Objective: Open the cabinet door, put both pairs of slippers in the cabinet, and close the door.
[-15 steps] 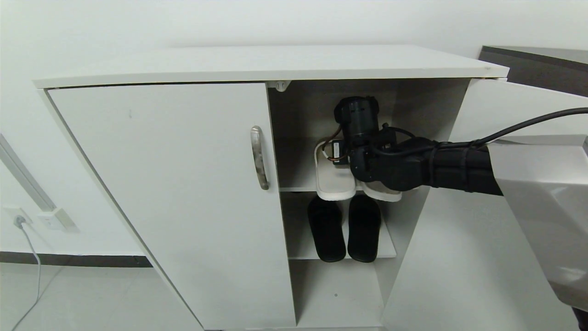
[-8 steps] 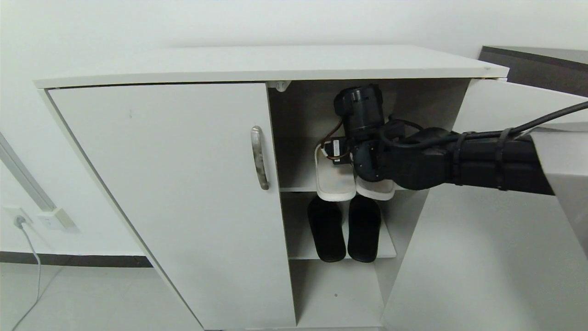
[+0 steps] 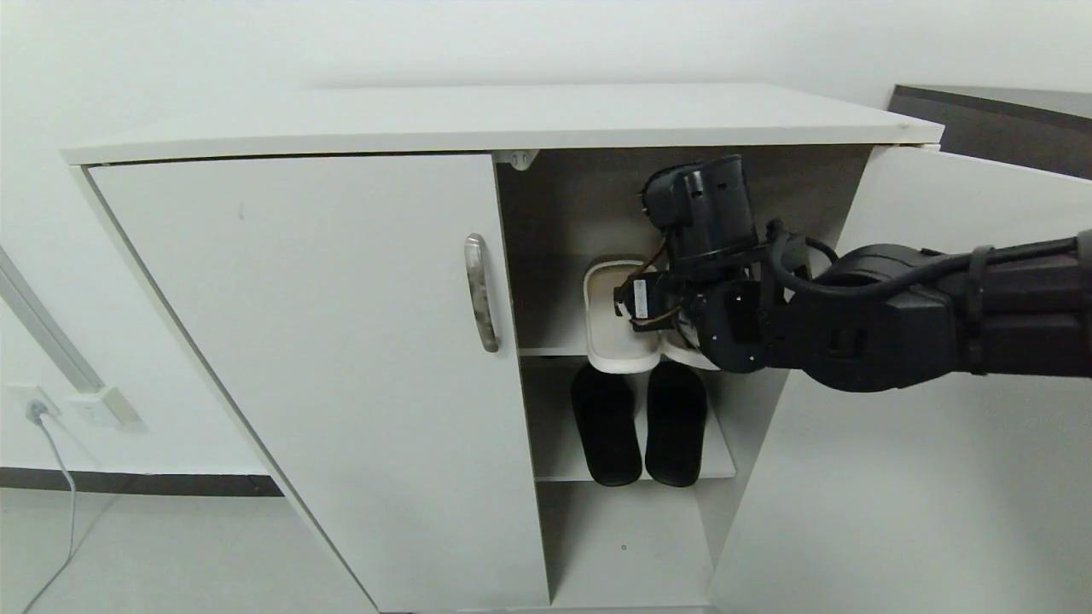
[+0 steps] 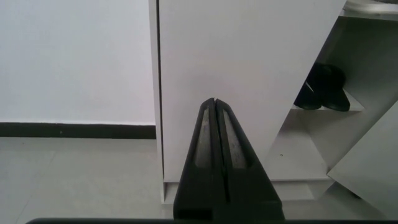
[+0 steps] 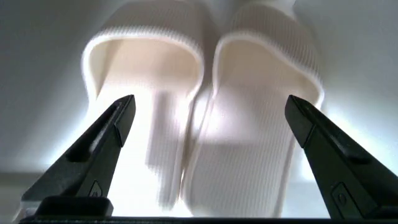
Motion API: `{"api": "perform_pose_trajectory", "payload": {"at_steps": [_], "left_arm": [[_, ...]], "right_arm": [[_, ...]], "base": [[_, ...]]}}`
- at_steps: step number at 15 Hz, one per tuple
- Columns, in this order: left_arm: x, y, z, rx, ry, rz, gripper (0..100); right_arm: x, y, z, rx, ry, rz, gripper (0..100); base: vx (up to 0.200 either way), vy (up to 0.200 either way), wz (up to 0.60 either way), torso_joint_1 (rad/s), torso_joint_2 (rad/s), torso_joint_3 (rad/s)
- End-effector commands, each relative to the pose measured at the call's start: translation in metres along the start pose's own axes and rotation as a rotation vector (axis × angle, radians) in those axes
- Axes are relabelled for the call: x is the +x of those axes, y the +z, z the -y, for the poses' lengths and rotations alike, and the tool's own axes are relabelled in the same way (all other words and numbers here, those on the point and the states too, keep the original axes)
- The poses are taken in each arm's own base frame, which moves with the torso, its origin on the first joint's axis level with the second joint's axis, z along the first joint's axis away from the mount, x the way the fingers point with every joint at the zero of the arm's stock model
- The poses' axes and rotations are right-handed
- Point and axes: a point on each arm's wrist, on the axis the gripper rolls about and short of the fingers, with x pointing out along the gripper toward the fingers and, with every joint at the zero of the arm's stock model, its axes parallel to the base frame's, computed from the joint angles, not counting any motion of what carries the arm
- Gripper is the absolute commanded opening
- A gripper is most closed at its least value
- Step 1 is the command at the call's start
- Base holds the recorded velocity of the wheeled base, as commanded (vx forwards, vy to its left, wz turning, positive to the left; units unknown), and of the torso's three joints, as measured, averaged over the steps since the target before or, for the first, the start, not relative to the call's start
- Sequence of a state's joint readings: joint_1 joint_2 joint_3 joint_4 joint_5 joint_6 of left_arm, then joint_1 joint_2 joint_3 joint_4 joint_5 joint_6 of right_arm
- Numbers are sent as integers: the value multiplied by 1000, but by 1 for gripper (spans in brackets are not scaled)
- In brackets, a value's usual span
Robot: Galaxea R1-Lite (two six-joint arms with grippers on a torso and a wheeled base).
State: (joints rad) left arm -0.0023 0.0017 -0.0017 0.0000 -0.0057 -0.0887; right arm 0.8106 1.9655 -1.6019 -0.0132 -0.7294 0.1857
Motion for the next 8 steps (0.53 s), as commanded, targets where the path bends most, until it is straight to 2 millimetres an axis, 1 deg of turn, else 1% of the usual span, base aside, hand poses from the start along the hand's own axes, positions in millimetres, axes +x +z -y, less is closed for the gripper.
{"api": "perform_pose_trajectory", "payload": {"at_steps": [1, 2, 3, 5, 8], "left_arm": [[0, 0, 0, 0, 1, -1, 0], [0, 0, 0, 0, 1, -1, 0], [0, 0, 0, 1, 1, -1, 0], [0, 0, 0, 1, 1, -1, 0], [0, 0, 0, 3, 1, -1, 0]], "right_arm": [[-59, -6, 11, 2, 159, 16, 100], [-74, -17, 16, -6, 216, 7, 100], [-98, -33, 24, -5, 318, 16, 0], [-122, -49, 34, -5, 472, 34, 0], [-122, -59, 36, -28, 507, 10, 0]], "base": [[0, 0, 0, 0, 0, 0], [0, 0, 0, 0, 0, 0], [0, 0, 0, 0, 0, 0], [0, 0, 0, 0, 0, 0], [0, 0, 0, 0, 0, 0]]}}
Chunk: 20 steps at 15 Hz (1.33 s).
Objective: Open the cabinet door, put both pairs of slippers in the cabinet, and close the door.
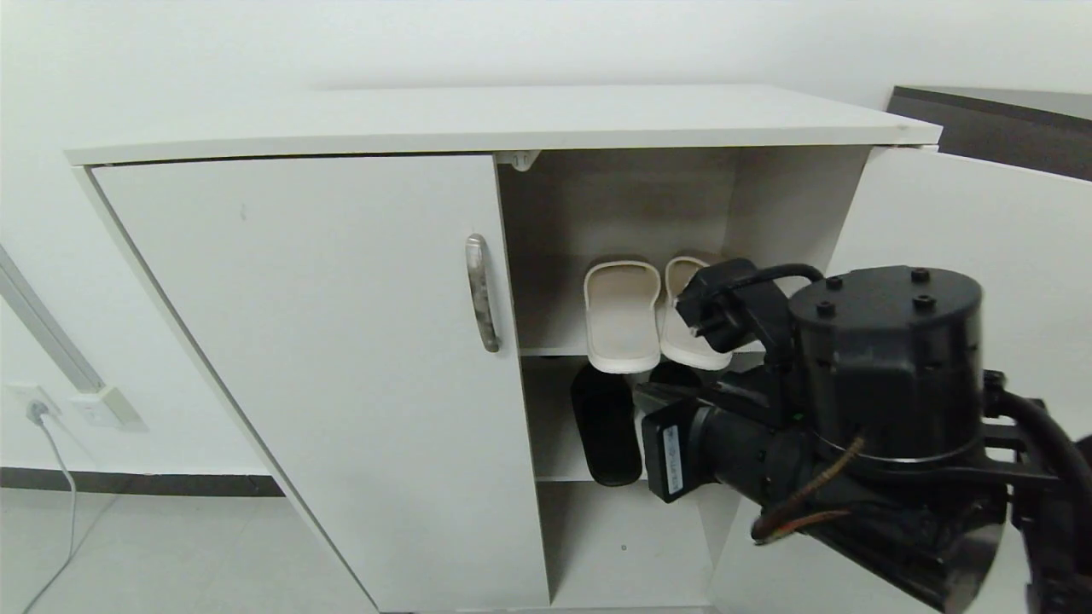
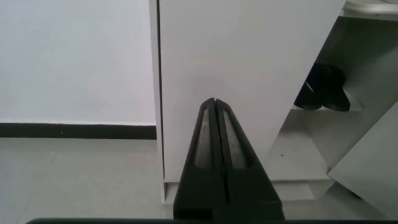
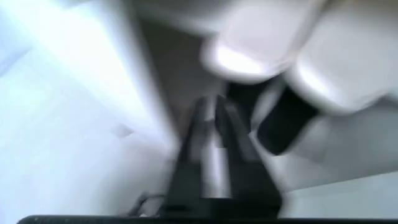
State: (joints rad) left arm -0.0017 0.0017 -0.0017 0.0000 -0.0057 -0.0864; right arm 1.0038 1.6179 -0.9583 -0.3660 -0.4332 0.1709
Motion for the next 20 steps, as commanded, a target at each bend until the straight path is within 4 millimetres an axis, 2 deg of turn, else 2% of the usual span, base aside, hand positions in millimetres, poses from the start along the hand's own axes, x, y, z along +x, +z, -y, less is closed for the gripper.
{"api": "perform_pose_trajectory", "payload": {"at_steps": [1, 9, 20], "left_arm": [[0, 0, 0, -1, 0, -2, 0], [0, 0, 0, -1, 0, -2, 0], [0, 0, 0, -3, 0, -2, 0]], "right_arm": [[-16, -3, 3, 0, 21, 6, 0], [-16, -7, 4, -7, 7, -7, 0], [-13, -15, 9, -15, 2, -34, 0]], "base": [[0, 0, 0, 0, 0, 0], [0, 0, 0, 0, 0, 0], [-200, 0, 0, 3, 3, 3]]}}
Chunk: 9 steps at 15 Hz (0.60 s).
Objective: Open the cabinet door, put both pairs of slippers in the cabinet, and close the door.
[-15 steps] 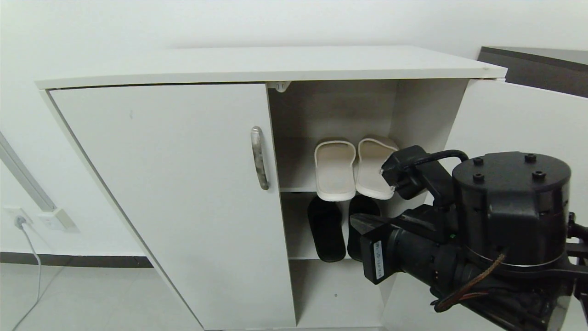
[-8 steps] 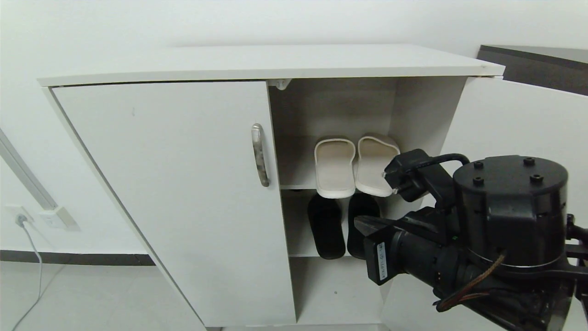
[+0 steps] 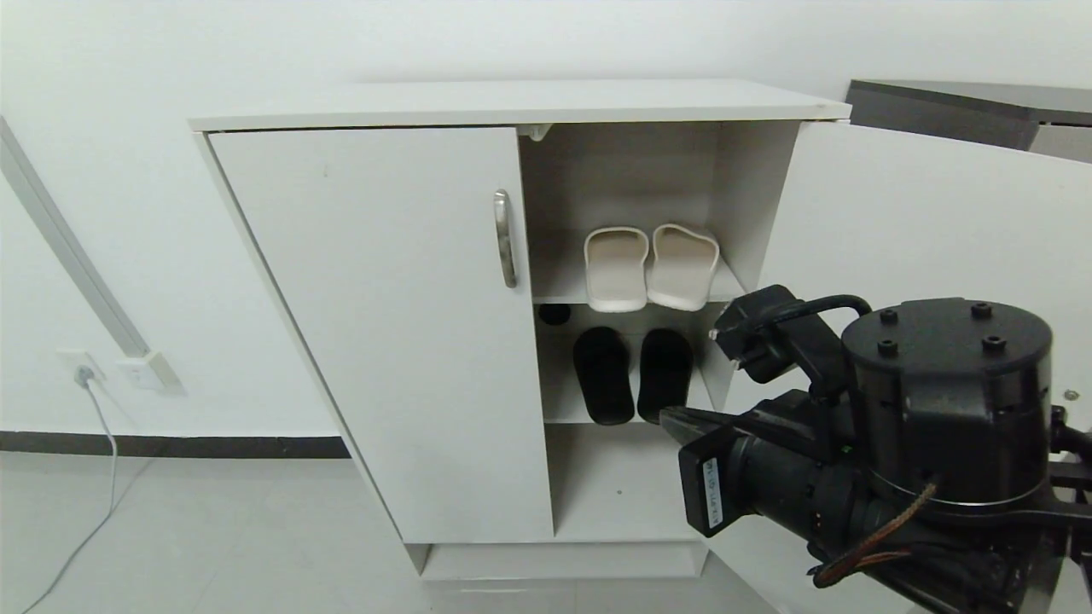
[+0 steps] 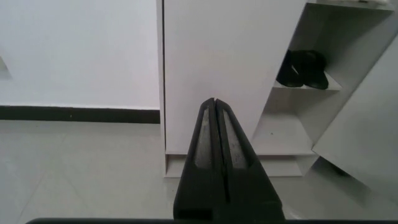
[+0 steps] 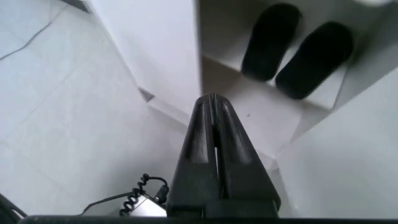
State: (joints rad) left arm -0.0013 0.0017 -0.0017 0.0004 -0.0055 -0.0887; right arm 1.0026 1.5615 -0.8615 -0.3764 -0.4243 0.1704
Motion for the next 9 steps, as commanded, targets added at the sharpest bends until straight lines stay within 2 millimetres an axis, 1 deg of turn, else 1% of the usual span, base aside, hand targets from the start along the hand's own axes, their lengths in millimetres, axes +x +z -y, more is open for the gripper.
{"api": "perform_pose_trajectory", "payload": {"at_steps": [1, 6, 9], "left_arm": [[0, 0, 0, 0, -1, -1, 0], [0, 0, 0, 0, 1, -1, 0], [0, 0, 0, 0, -1, -1, 0]], "right_arm": [[3, -4, -1, -6, -2, -14, 0], [5, -4, 0, -1, -6, -10, 0], [10, -9, -1, -14, -14, -30, 0]], "base": [[-200, 0, 0, -2, 2, 2], [-200, 0, 0, 4, 2, 4], [0, 0, 0, 0, 0, 0]]}}
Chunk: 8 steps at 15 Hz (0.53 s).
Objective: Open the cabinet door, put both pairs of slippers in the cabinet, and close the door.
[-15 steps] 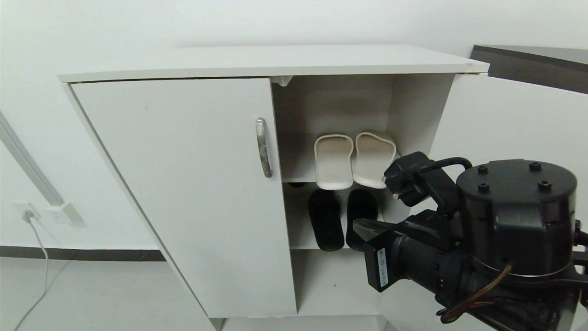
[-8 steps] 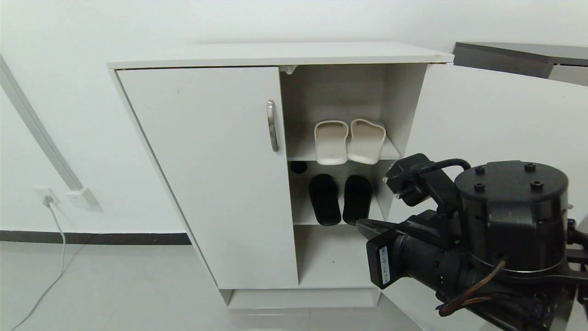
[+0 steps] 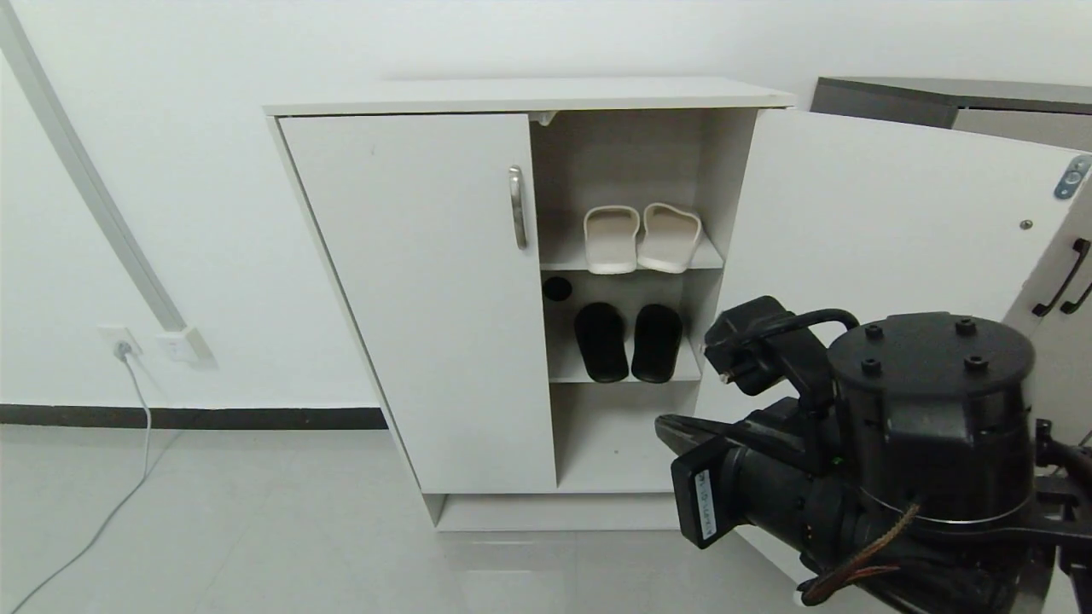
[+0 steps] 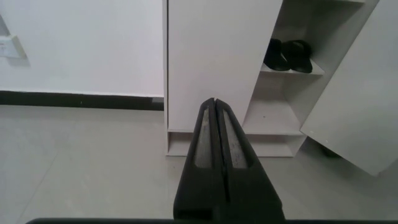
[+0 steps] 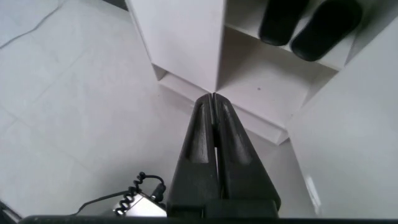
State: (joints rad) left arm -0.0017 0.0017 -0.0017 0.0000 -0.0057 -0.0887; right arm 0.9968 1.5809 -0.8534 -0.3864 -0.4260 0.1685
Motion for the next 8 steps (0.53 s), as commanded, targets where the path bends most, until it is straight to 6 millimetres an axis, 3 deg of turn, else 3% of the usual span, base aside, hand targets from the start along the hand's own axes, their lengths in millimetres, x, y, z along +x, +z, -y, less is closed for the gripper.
{"api": "perform_pose_trajectory", "payload": {"at_steps": [1, 8], "left_arm": [[0, 0, 0, 0, 1, -1, 0], [0, 0, 0, 0, 1, -1, 0]], "right_arm": [[4, -3, 0, -4, -5, -12, 0], [7, -3, 2, -1, -18, -8, 0]], "base": [[0, 0, 0, 0, 0, 0], [0, 0, 0, 0, 0, 0]]}}
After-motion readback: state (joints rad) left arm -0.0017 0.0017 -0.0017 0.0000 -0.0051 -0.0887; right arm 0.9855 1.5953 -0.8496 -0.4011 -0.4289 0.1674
